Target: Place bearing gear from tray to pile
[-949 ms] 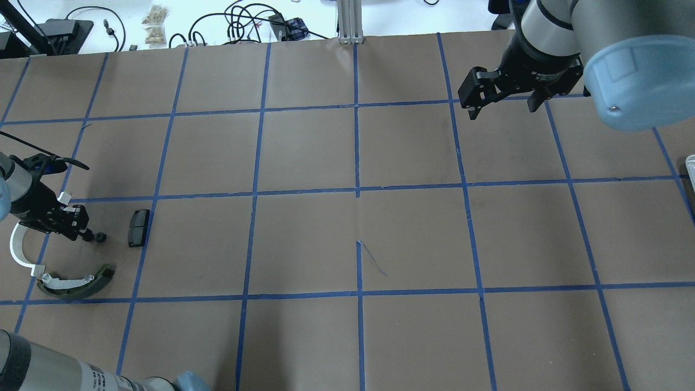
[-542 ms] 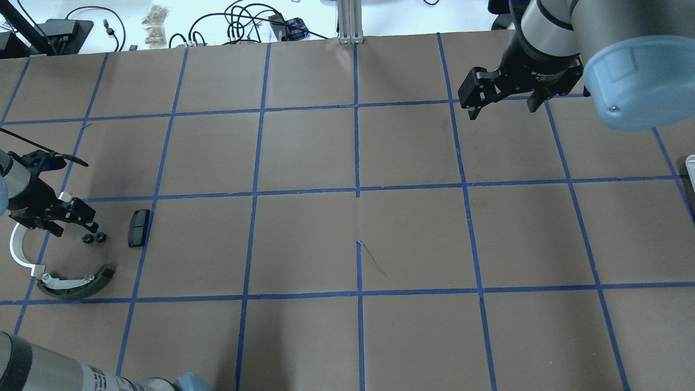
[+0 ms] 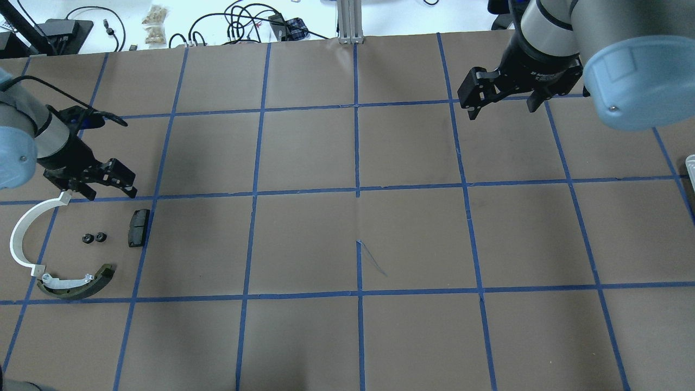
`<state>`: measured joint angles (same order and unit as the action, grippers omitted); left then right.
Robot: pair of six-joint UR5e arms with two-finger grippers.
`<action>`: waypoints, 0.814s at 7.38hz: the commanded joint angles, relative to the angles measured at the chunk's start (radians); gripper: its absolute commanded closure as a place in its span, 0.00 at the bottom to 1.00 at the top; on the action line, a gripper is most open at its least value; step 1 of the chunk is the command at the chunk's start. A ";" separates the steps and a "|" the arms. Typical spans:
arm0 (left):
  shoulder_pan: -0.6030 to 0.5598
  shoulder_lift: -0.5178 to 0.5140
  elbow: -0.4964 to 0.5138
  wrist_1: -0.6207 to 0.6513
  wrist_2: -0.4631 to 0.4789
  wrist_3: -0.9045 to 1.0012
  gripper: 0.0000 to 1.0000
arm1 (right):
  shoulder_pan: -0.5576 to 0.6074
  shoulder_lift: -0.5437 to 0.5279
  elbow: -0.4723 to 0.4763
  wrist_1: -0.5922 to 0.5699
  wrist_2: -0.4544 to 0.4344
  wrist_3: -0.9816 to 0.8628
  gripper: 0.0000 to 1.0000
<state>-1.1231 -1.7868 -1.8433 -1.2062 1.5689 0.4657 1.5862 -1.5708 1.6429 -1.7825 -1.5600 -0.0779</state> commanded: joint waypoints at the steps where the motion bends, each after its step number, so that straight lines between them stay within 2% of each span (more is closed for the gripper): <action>1: -0.142 0.096 0.013 -0.076 -0.024 -0.182 0.00 | 0.000 0.000 0.000 0.000 0.000 0.001 0.00; 2: -0.203 0.143 0.041 -0.154 -0.023 -0.212 0.00 | 0.000 0.000 -0.002 -0.002 0.000 0.001 0.00; 4: -0.356 0.231 0.061 -0.205 -0.018 -0.243 0.00 | 0.000 0.000 0.000 0.000 0.000 0.001 0.00; 6: -0.412 0.285 0.064 -0.292 -0.015 -0.246 0.00 | 0.000 0.000 -0.002 -0.002 0.000 0.003 0.00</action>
<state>-1.4968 -1.5429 -1.7825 -1.4363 1.5506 0.2248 1.5862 -1.5708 1.6425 -1.7827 -1.5600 -0.0757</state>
